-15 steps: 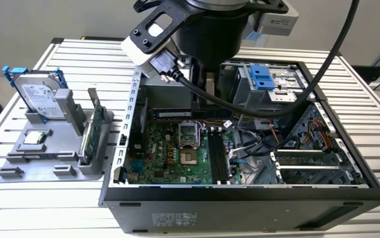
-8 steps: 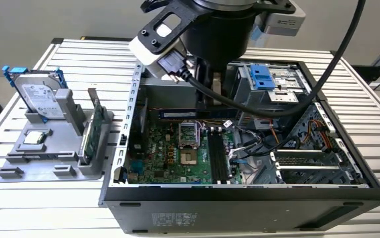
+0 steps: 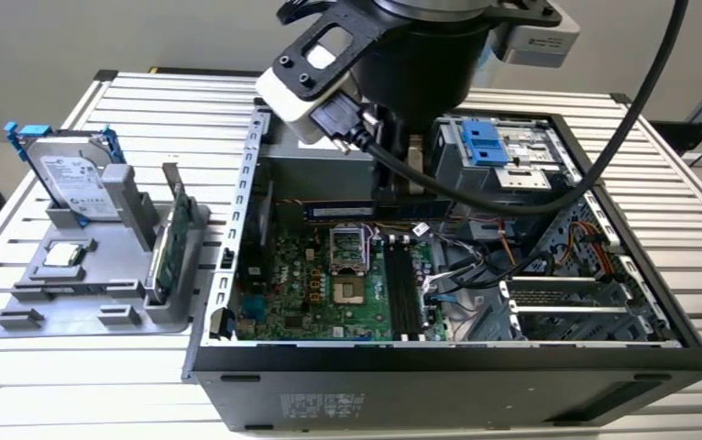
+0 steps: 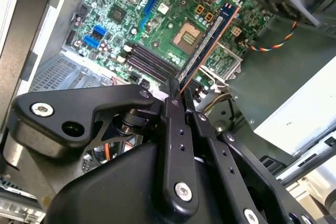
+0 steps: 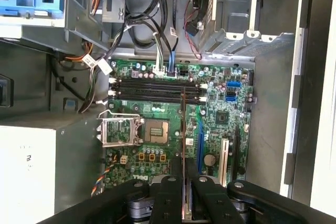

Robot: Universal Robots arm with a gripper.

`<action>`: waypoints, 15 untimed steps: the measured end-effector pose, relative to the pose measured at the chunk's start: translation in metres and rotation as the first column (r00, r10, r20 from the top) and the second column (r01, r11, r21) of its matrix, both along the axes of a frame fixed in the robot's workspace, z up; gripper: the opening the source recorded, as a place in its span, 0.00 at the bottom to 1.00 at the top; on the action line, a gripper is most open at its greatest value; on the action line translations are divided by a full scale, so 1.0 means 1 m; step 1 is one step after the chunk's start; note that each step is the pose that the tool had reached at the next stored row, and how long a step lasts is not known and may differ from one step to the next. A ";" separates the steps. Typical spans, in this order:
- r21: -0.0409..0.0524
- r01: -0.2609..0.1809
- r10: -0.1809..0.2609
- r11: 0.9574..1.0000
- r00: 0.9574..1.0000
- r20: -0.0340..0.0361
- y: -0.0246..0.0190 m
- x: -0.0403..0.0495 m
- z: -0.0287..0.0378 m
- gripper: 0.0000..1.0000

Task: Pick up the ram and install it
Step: 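Pick up the ram and move it above insertion slot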

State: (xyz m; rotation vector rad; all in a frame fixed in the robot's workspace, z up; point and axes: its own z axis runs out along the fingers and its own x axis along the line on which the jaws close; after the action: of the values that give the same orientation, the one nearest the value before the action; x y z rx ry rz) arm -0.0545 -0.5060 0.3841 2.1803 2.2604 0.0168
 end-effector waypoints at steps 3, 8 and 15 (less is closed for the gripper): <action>0.000 0.000 0.000 1.000 1.000 0.000 0.0000 0.0035 0.0000 0.00; 0.000 0.000 0.000 1.000 1.000 0.000 0.0000 0.0096 0.0000 0.00; 0.000 0.000 0.000 1.000 1.000 0.000 0.0000 0.0177 0.0000 0.00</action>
State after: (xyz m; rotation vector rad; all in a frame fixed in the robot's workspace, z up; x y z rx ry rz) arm -0.0368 -0.5059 0.3841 2.1803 2.2604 0.0168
